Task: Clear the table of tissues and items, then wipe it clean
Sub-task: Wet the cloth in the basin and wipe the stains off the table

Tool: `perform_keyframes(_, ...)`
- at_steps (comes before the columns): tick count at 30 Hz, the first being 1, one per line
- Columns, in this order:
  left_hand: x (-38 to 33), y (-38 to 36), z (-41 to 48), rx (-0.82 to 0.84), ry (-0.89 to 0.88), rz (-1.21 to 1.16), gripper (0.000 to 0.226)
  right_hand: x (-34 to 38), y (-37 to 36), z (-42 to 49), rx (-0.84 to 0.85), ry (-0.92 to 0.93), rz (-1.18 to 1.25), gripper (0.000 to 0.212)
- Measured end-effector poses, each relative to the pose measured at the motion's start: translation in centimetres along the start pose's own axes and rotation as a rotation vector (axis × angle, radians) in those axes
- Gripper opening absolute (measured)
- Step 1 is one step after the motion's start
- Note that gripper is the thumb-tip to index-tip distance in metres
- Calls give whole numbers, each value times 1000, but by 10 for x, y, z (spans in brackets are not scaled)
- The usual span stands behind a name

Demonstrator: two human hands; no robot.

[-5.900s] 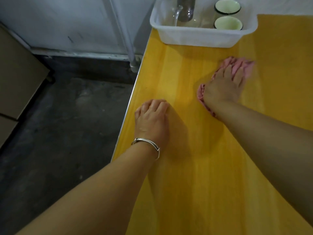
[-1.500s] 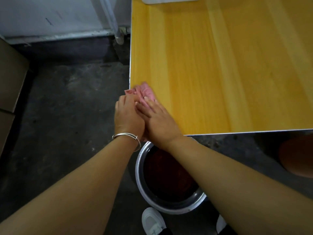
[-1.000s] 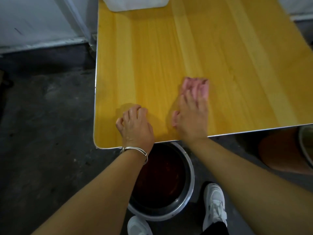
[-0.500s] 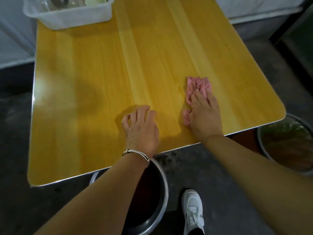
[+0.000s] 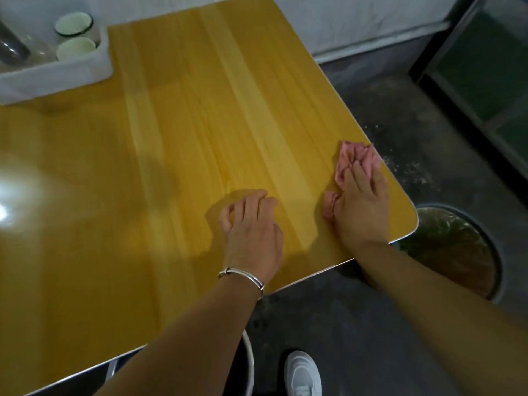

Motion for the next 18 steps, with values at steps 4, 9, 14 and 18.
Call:
perform_keyframes(4, -11, -7, 18, 0, -16, 13, 30, 24, 9, 6, -69, -50, 77, 55)
perform_keyframes(9, -10, -18, 44, 1, 32, 18, 28, 33, 2, 30, 63, -71, 76, 55)
perform_keyframes(14, -15, -26, 67, -42, 6, 20, 33, 44, -2, 68, 86, -39, 99, 55)
perform_keyframes(18, -9, -29, 80, -54, 30, 2, 36, 54, -9, 107, 74, 30, 73, 57)
Point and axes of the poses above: each hand's wrist, its own z-axis towards the middle knuckle, its own y-axis out of the back of the hand, x = y × z, the point moved 7 cm from there along z, towards the middle knuckle, and after that the axes turned 4 degrees about -x, right-handed, at the moved point
